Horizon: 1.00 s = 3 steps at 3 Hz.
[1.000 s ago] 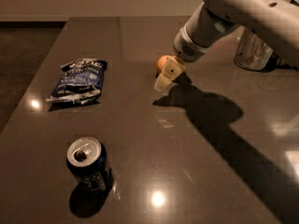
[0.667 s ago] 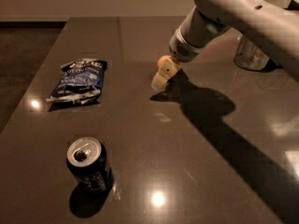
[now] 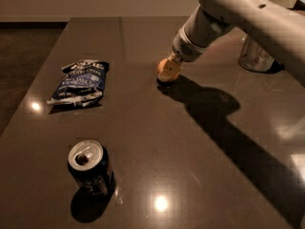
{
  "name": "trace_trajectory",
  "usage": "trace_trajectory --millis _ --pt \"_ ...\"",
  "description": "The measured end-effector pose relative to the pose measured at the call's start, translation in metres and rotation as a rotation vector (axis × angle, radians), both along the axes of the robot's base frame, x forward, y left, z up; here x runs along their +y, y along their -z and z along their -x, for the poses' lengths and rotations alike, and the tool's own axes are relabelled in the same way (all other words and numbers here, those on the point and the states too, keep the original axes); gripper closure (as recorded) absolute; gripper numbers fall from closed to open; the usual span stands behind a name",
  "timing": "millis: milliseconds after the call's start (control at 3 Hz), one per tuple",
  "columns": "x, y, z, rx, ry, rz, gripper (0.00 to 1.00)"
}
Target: Move orange near pepsi can
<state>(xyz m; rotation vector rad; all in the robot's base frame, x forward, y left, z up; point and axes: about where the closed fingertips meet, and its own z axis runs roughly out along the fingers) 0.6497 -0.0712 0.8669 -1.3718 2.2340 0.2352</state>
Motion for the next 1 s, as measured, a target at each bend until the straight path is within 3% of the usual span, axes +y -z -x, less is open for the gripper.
trace_trajectory --millis 333,667,1000 --pt "0.005 -0.007 0.009 -0.001 -0.034 -0.023 0.70" --pt "0.001 -0.023 0.034 -0.015 -0.089 -0.041 0.94" --pt "-0.004 -0.037 0.075 -0.020 -0.174 -0.047 1.00"
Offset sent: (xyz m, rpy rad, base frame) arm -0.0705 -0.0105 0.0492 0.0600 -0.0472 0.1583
